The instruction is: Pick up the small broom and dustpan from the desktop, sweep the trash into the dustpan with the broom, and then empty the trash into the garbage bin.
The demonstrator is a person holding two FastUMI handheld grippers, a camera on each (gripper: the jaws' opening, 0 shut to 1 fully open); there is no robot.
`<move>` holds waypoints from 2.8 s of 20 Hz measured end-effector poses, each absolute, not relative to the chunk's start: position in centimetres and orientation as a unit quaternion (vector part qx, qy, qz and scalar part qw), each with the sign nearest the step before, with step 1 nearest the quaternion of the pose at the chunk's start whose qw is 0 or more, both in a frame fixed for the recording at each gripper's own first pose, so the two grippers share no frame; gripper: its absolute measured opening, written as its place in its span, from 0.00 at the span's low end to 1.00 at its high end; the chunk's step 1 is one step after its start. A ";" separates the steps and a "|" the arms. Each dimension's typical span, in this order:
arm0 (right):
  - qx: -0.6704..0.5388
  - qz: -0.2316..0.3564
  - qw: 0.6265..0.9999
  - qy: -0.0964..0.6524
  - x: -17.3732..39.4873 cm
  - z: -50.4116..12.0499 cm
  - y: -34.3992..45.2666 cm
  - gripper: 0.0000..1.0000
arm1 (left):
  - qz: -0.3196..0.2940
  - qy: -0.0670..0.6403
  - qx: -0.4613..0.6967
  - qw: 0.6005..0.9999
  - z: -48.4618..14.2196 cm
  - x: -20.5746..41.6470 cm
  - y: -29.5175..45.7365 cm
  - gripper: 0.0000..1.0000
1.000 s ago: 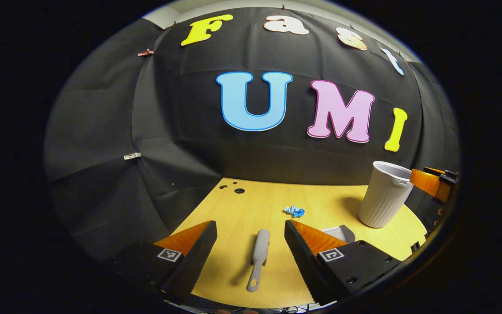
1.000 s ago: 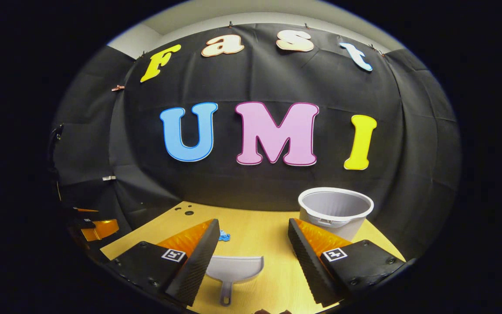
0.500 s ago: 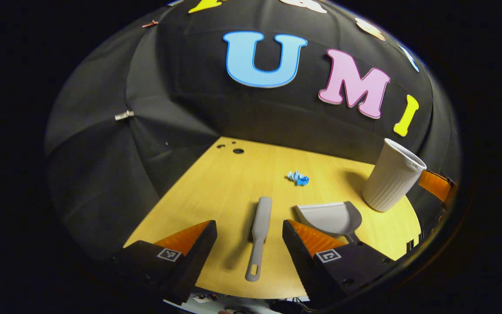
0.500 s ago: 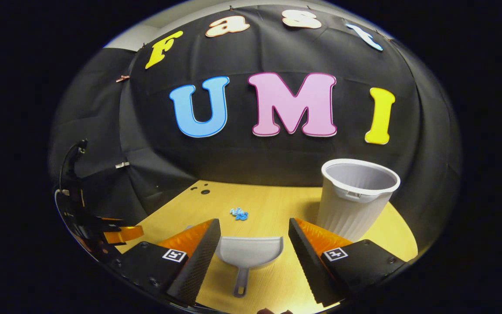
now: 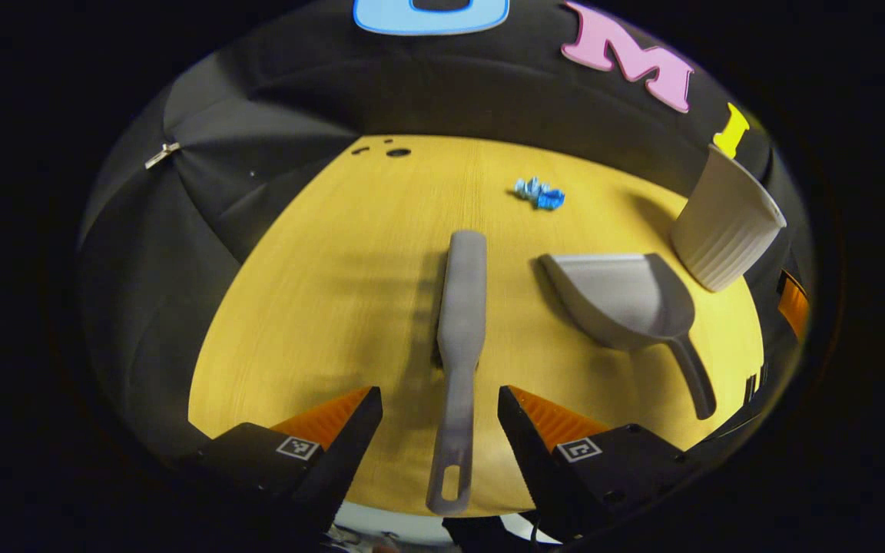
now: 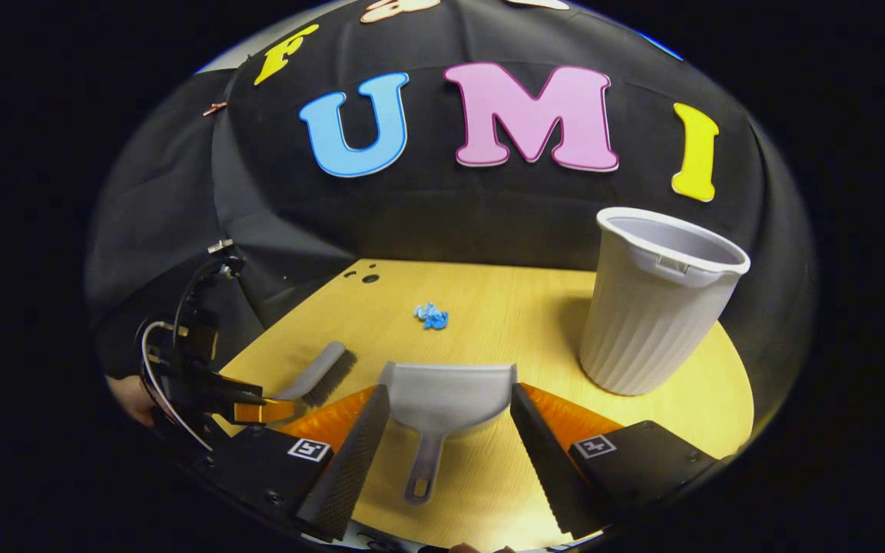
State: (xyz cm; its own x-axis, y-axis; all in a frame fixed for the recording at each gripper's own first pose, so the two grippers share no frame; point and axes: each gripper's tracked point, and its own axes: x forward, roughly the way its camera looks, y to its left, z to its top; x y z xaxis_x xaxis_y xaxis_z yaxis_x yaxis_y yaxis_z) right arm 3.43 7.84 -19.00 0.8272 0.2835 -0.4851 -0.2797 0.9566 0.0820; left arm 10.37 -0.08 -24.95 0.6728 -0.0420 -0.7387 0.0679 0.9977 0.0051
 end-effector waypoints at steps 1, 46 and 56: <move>0.004 0.150 0.954 0.261 3.7 -19.8 7.9 0.98 | -0.030 0.416 0.026 0.909 -25.5 10.7 -0.2 0.96; -0.092 0.156 0.780 0.599 4.9 -37.4 6.6 0.34 | -0.072 0.486 0.168 0.855 -24.1 28.2 0.9 0.27; -0.119 0.196 0.784 0.577 6.2 -38.8 4.4 0.34 | -0.164 0.442 0.406 0.783 -22.5 41.1 -3.5 0.27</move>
State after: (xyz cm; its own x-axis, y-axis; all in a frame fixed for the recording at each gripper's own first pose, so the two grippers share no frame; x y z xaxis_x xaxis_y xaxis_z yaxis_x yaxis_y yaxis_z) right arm 6.19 4.39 -38.76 0.2573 0.1705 -0.9512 -0.4456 0.8944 0.0398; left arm 41.10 -3.50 -22.47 0.5561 0.1009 -0.8250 0.6155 0.6171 0.4903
